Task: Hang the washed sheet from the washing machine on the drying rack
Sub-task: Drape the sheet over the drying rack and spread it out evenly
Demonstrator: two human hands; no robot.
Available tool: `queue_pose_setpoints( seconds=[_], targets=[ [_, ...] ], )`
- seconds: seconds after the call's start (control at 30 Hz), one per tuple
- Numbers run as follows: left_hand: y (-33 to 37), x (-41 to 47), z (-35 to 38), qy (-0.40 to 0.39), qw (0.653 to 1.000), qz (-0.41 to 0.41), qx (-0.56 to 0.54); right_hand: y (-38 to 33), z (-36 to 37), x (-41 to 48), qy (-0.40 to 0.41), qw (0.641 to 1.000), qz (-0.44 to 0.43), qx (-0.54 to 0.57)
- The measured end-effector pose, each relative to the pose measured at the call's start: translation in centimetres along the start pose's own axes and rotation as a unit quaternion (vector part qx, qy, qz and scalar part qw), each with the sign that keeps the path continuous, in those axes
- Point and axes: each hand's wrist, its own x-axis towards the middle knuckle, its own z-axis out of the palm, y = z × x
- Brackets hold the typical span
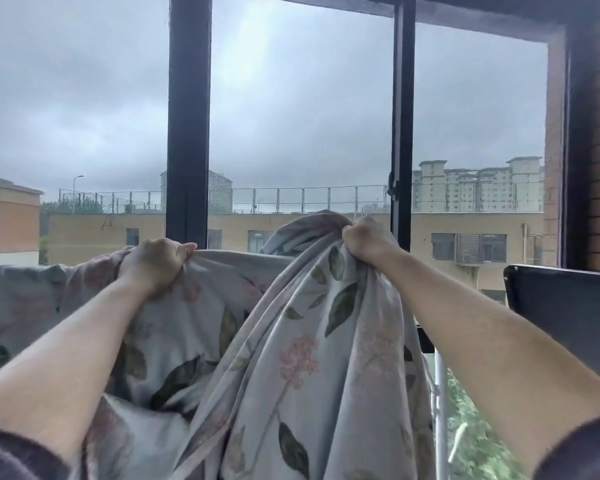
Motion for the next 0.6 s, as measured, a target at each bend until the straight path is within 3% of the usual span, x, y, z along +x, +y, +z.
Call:
queue_pose_setpoints(
  seconds=[0.2, 0.3, 0.47, 0.6],
  targets=[
    [2.3, -0.2, 0.9, -0.041, 0.998, -0.035, 0.014, 0.8, 1.8, -1.2, -0.093, 0.993, -0.067, -0.034],
    [5.1, -1.9, 1.7, 0.005, 0.999, 0.044, 0.01, 1.2, 1.4, -1.5, -0.101, 0.987, -0.082, -0.09],
    [12.3, -5.0, 2.8, -0.018, 0.974, 0.225, 0.013, 1.2, 0.6, -1.9, -0.123, 0.982, -0.082, -0.119],
    [13.2, -4.8, 3.5, 0.016, 0.979, 0.198, -0.051, 1.3, 0.9, -2.0, -0.084, 0.987, -0.076, -0.112]
  ],
)
